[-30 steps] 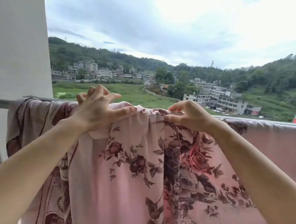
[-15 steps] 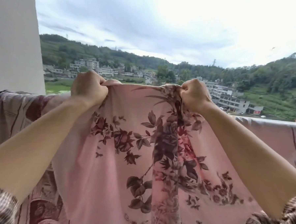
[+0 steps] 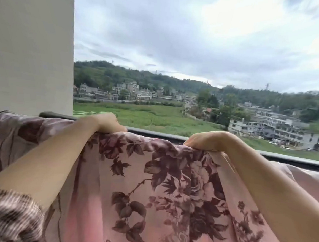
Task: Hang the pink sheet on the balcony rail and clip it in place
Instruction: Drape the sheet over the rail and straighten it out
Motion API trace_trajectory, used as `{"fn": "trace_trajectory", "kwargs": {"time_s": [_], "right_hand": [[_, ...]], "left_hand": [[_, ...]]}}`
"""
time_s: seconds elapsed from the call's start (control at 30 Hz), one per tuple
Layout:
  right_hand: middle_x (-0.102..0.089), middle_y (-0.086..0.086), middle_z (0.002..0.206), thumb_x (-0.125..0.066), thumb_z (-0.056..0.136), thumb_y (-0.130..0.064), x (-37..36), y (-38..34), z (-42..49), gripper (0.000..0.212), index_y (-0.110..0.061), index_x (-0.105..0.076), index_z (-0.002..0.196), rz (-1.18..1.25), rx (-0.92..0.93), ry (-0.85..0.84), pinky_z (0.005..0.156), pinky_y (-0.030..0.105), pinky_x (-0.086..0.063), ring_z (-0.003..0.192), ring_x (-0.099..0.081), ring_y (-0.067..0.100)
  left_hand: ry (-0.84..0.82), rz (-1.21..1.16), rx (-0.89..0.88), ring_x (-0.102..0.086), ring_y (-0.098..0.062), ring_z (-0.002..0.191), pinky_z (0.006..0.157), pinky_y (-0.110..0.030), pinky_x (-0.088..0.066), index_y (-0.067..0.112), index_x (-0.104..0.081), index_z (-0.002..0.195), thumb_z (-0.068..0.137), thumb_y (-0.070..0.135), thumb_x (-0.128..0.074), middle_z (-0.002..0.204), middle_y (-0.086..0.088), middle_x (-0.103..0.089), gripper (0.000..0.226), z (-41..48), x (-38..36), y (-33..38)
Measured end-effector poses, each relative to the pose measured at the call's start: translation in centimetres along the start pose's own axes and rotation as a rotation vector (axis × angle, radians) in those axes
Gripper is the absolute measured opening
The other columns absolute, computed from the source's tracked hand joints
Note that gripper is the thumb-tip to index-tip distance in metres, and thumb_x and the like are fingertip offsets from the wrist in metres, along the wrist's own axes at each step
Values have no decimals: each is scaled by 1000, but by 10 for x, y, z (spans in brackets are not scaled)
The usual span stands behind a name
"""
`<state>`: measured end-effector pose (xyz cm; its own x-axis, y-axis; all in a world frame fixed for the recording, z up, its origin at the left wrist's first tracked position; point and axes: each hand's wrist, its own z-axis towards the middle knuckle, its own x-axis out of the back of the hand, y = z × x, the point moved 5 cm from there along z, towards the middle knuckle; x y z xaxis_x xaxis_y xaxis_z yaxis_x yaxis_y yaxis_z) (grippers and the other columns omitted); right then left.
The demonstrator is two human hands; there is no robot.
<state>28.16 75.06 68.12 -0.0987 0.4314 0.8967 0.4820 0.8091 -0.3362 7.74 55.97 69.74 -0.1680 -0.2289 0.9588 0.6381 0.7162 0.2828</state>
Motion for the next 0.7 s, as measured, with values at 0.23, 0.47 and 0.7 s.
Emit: {"fn": "trace_trajectory", "kwargs": {"time_s": [0.23,0.47,0.7], "right_hand": [[-73,2,82,-59,93,-35,27,25,-58,27,-12,-73,89,111,254,650,75,34,-56,77,-68,16],[-73,2,104,-52,92,-36,-2,114,-141,29,-16,-72,97,-62,67,1166,88,38,-48,100,-62,22],[-68,-8,111,-55,91,-46,-12,250,-245,29,-27,-69,109,-99,-194,1264,101,37,-28,112,-53,14]], "left_hand": [[355,-155,-345,-64,-10,77,78,-29,-49,18,-74,93,90,34,-57,85,5,-72,24,-41,11,91],[351,-94,-704,-65,-14,82,80,-36,-55,26,-71,94,89,53,-51,90,5,-71,34,-97,-50,216],[198,-113,-833,-62,1,68,66,-30,-52,37,-74,93,88,56,-54,77,16,-72,28,-113,-90,290]]}}
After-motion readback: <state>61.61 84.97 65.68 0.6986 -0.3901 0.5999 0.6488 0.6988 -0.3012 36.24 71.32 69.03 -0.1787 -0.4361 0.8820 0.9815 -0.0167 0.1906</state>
